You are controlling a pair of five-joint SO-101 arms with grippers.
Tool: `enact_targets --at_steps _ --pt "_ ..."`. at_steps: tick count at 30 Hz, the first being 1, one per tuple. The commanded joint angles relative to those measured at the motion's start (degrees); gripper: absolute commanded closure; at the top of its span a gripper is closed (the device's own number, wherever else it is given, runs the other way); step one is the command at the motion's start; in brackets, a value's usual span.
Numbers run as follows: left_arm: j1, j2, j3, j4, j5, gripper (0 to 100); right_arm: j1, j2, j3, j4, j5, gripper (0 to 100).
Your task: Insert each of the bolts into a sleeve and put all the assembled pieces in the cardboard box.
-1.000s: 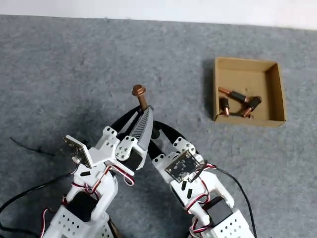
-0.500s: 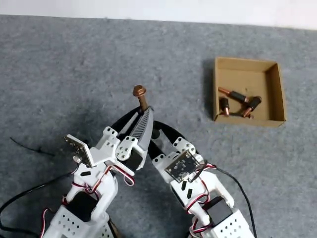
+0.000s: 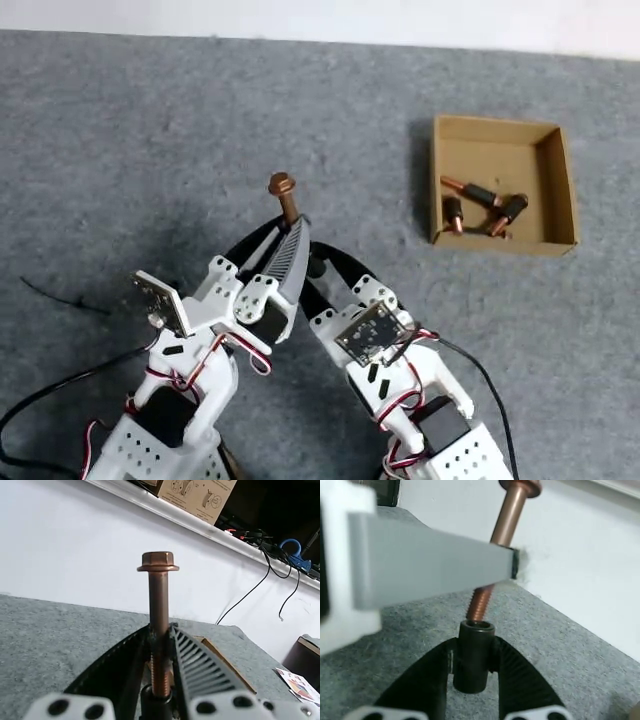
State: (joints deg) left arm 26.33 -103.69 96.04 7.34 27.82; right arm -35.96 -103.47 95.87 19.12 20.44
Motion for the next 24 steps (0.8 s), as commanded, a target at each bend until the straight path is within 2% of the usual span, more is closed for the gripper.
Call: enact_targets --at_steps 1,5,24 --pt "-0.48 -0.84 1.10 0.88 0.18 100 0.04 -0.92 3.82 0.04 0.09 99.3" --pt "-0.57 -0.84 1.10 0.88 0.18 100 -3.03 -0.92 2.24 0.13 0.09 99.3" --pt "-0.04 -0.84 1.10 2.37 0.35 100 -1.01 -0.92 1.98 -0.13 0.18 99.3"
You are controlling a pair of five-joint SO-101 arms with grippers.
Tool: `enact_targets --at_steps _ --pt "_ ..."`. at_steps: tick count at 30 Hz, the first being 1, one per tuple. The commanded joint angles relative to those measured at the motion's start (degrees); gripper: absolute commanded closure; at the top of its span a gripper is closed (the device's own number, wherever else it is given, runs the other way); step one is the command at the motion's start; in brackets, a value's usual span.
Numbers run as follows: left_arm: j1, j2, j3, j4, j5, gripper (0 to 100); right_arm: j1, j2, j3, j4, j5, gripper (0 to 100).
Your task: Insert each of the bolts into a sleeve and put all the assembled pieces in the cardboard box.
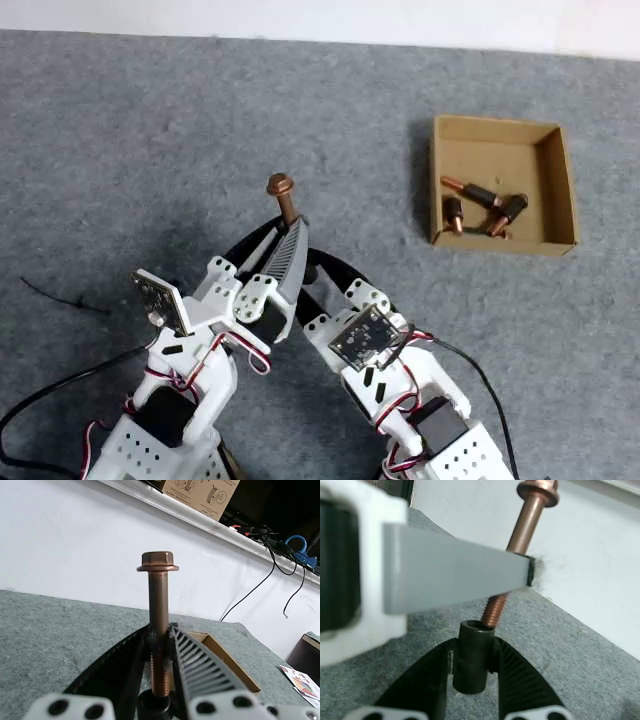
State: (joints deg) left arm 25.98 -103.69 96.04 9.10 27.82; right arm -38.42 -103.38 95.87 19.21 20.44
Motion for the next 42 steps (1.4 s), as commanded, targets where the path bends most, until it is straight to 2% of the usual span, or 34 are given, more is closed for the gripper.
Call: enact_targets --at_steps 1,4,37,42 --pt "0.84 -0.84 1.10 1.23 0.35 100 1.80 -1.01 1.45 -0.66 0.18 99.3" --pt "3.30 -0.84 1.10 2.73 0.26 100 1.98 -1.01 0.75 -1.27 0.09 99.3" --pt "4.26 -0.84 1.10 5.71 0.18 100 2.07 -1.01 0.75 -5.93 0.09 99.3" --pt "8.84 -0.84 1.10 8.44 -5.89 100 2.42 -1.01 0.75 -5.93 0.09 99.3"
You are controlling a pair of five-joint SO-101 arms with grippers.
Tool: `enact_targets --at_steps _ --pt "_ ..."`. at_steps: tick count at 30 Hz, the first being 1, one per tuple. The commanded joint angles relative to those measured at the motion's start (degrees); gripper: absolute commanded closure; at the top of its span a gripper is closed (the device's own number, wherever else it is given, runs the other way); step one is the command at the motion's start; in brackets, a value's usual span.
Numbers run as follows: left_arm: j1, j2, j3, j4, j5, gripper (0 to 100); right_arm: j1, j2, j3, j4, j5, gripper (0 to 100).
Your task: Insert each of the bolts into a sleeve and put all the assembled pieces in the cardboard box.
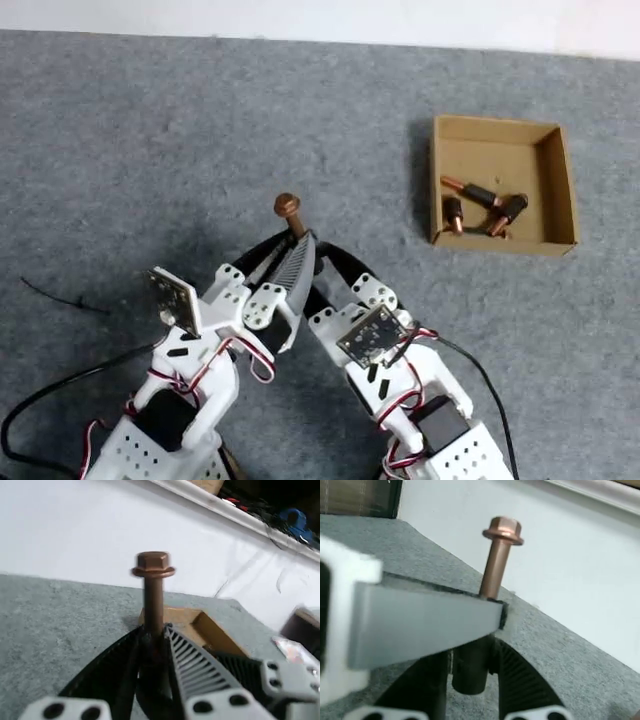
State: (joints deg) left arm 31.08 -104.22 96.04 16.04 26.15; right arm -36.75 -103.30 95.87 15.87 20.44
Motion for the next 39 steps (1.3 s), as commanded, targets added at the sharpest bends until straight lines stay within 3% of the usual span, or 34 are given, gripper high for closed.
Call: enact_targets --at_steps 1,8,16,27,30,35,39 --pt "3.65 -0.31 1.10 1.49 -4.75 100 1.63 -1.10 0.75 -2.59 0.09 99.3" --pt "3.56 -0.31 1.10 1.49 -4.92 98 4.53 -1.10 1.19 -2.59 -2.64 99.3" --pt "3.65 -0.22 1.10 3.08 -4.48 76 4.53 -1.10 1.19 -2.59 -3.96 99.3" --pt "3.21 -0.57 0.57 3.08 -2.90 77 5.14 -1.10 3.30 -2.51 -3.96 99.3" --pt "0.40 -0.57 0.57 3.08 -2.55 77 6.64 -1.10 4.09 -2.51 -3.96 99.3" --pt "-5.32 -0.40 -1.45 3.08 3.87 77 9.27 -1.10 3.74 -2.59 -4.13 99.3" --pt "-5.93 -0.40 -1.89 3.08 5.10 77 9.27 -1.10 4.09 -2.59 -4.04 99.3"
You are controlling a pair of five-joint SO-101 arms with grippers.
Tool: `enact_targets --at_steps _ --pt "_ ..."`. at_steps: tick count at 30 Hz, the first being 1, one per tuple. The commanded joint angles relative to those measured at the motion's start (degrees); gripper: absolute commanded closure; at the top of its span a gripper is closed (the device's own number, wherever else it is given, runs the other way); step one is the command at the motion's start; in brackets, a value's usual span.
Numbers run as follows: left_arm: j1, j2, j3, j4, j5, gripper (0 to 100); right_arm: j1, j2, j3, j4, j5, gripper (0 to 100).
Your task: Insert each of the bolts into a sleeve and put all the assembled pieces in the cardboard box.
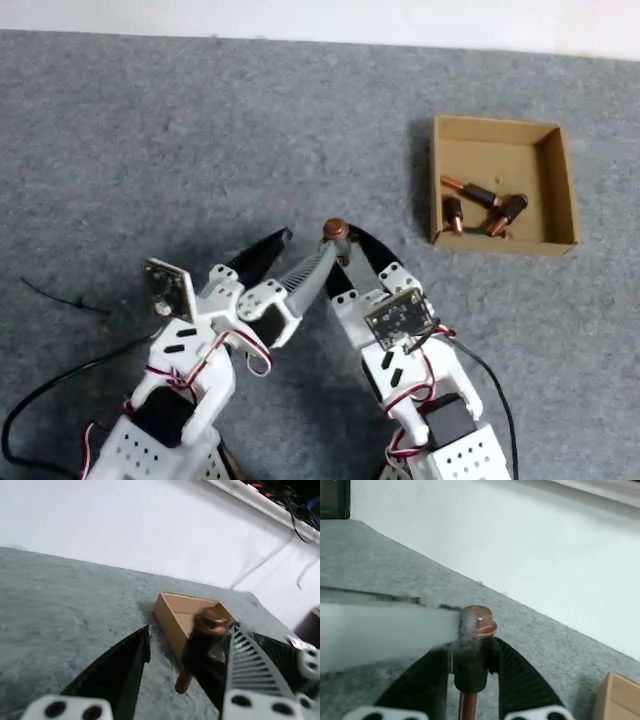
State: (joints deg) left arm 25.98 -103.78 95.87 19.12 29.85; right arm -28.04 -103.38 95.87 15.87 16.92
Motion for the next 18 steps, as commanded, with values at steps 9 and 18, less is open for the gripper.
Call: enact_targets --at_steps 9,18 --pt "-5.14 -1.01 -2.59 0.00 5.45 77 3.65 -1.01 4.18 -2.86 -0.62 99.3" --pt "-8.13 -0.84 -3.30 0.00 6.68 88 8.84 -1.01 5.85 -7.69 -0.70 99.3"
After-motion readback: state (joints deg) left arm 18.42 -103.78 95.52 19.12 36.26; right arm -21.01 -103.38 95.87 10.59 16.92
